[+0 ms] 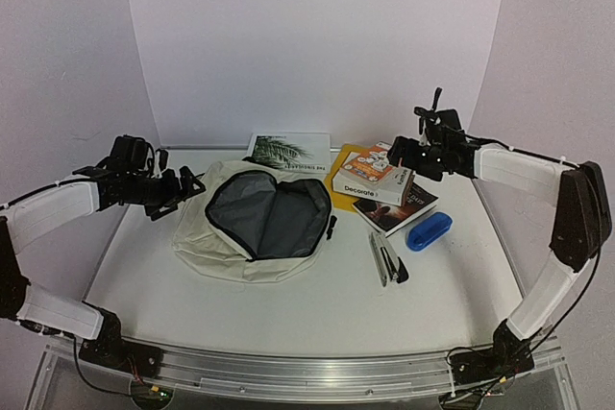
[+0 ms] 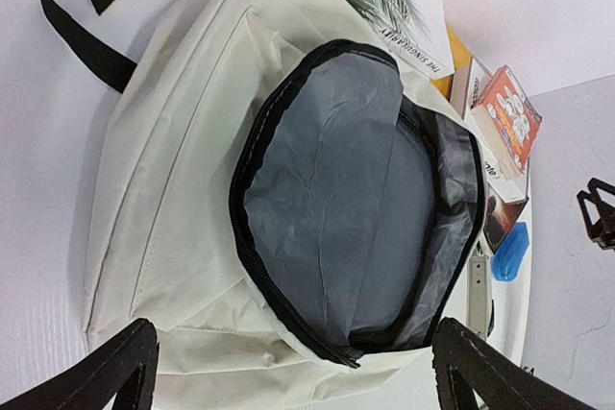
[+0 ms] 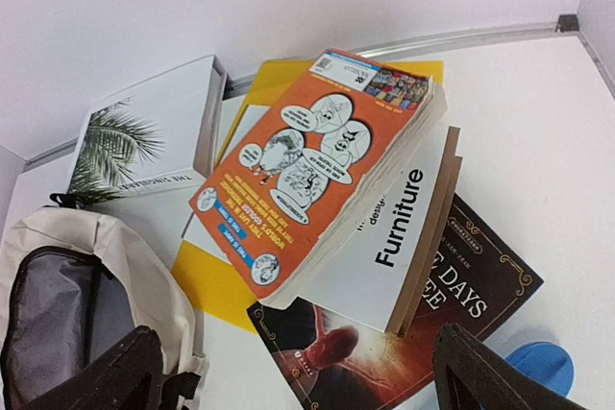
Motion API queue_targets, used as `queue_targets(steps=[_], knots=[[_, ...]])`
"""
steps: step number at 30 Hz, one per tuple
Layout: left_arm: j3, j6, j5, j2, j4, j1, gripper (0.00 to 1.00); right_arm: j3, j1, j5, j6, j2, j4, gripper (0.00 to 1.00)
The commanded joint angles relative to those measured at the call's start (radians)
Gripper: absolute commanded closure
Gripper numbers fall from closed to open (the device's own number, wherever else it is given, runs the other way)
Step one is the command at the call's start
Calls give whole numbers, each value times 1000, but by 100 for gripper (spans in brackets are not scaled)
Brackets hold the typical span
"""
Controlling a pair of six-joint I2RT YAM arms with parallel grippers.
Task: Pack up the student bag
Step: Unzip the student bag at the center of the board, then pick up the book from the center of the board.
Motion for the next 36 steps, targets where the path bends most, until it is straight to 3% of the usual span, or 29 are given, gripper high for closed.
queue_targets(steps=[1, 7, 17, 36], knots=[[45, 3, -64, -60, -38, 5, 0, 46, -13, -109, 71, 80, 2, 4], [32, -18, -74, -108, -43, 5, 0, -79, -31, -354, 421, 149, 353, 10], [30, -12, -74, -120, -49, 5, 0, -146, -30, -315, 711, 252, 577, 10], [50, 19, -100, -149, -88, 5, 0, -207, -32, -238, 866, 395, 796, 30]])
